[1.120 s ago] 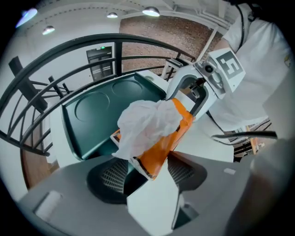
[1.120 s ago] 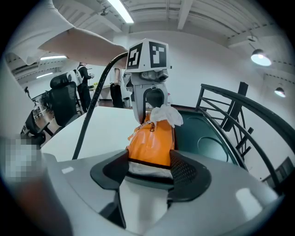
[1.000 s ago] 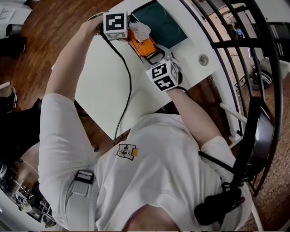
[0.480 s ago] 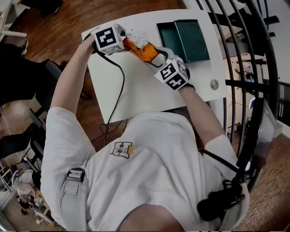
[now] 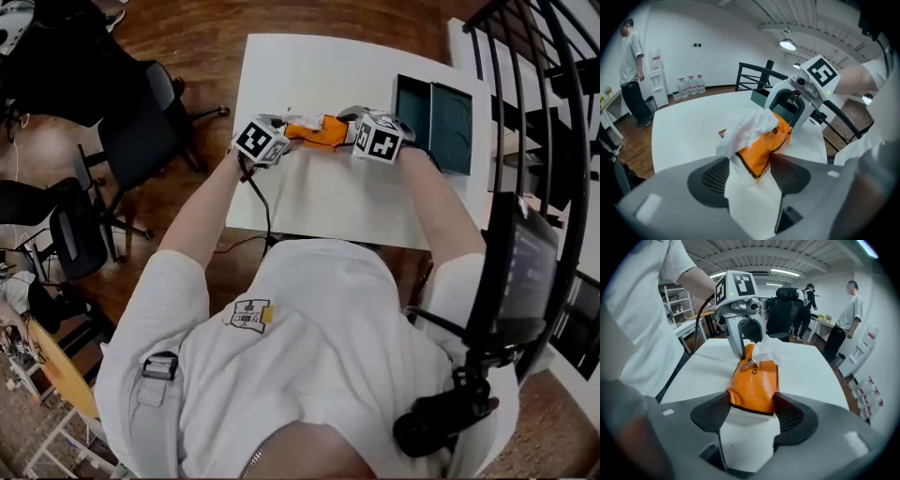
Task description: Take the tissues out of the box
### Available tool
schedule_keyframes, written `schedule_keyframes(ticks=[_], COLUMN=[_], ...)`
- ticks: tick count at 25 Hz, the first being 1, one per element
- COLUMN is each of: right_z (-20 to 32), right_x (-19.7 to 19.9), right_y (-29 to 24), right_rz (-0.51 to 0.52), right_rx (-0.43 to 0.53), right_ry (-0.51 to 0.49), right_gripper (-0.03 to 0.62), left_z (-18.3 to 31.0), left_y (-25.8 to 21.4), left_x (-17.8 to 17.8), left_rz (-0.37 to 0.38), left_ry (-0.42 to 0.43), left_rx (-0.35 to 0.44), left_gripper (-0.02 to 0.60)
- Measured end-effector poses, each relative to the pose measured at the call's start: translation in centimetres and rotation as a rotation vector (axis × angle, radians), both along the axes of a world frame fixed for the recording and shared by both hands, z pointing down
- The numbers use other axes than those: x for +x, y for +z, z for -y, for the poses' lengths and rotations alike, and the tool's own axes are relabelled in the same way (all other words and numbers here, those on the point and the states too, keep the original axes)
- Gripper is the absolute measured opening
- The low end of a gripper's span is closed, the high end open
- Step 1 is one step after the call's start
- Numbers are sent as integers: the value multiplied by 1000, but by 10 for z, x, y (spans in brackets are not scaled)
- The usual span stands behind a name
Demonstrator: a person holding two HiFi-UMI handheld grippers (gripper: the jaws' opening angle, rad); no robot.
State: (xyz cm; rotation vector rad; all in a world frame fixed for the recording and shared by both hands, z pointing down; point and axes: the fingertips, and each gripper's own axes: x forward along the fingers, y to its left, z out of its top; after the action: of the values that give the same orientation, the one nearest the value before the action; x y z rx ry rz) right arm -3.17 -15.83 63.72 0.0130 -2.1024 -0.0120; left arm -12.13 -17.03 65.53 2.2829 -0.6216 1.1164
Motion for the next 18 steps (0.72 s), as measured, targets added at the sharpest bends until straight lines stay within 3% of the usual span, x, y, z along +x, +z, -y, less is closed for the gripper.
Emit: schedule_keyframes(ticks=[3,6,8,10,13,15,18], right_z=[1,-6,-11,-25,-79,-124,-157], right_x=[0,4,8,17,36,46,54], right_y=[-6,-20,-44,-73,-81,-61,-37], right_rz=[1,68,196,390,628,661,636], right_rx=[-1,14,40,27,-114,-228,-261], right_ry=[-36,17,127,285,512,593,658], right_gripper=[318,350,350,334,226,174,46], left_z=[2,-7,-14,-30,-85,-128,-160], left_y=[-12,-19,-35,-58,-70,-58,-37], left_x=[0,-13,-22,-21,-3,10,19], left_rz=[-34,-30,-83,-197,-311,-292,-249], left_ry=[-1,29,-17,-119,-237,-301,-404], left_rx=[32,47,87,133,142,124,121], left_gripper=[273,315,316,316,299,223,12])
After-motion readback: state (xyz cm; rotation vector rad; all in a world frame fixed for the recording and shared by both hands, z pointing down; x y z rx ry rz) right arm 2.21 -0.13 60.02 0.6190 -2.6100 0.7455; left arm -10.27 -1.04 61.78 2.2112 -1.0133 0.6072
